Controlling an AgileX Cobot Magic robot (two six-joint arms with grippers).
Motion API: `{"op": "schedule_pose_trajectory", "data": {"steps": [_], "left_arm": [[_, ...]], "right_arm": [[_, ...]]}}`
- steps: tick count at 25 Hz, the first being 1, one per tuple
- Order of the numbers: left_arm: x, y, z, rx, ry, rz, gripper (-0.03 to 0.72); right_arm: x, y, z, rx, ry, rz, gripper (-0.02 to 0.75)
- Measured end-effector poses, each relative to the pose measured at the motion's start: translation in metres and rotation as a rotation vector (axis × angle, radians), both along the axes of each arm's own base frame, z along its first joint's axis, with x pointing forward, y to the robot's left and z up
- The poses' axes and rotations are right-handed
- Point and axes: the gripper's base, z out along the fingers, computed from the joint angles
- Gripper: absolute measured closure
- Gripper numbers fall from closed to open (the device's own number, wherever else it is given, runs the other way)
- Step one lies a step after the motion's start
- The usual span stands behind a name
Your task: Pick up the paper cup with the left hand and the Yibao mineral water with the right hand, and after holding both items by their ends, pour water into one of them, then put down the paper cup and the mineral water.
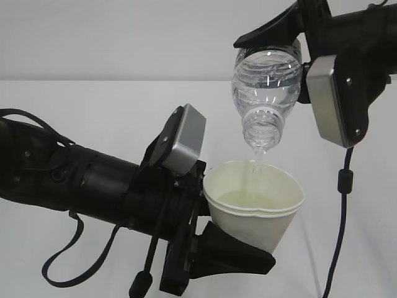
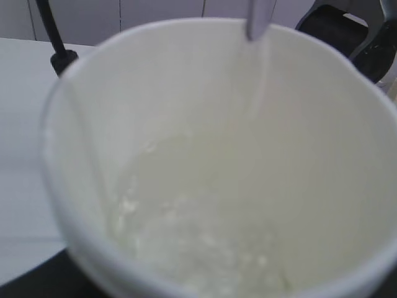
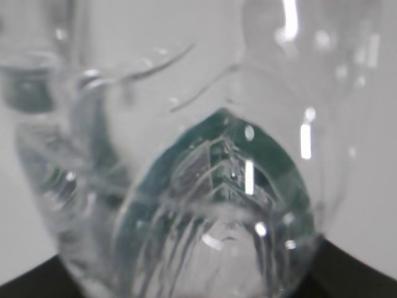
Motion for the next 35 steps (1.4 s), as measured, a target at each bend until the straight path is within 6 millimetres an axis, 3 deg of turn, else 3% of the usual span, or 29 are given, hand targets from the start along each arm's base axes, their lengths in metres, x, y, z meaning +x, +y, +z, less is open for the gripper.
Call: {"op": "schedule_pose_trajectory", "data": {"steps": [35], "left_arm": [[0.0, 0.0, 0.0, 0.0, 0.0, 0.0, 0.252]], "right_arm": [[0.0, 0.0, 0.0, -0.003, -0.004, 0.002, 0.323]]}}
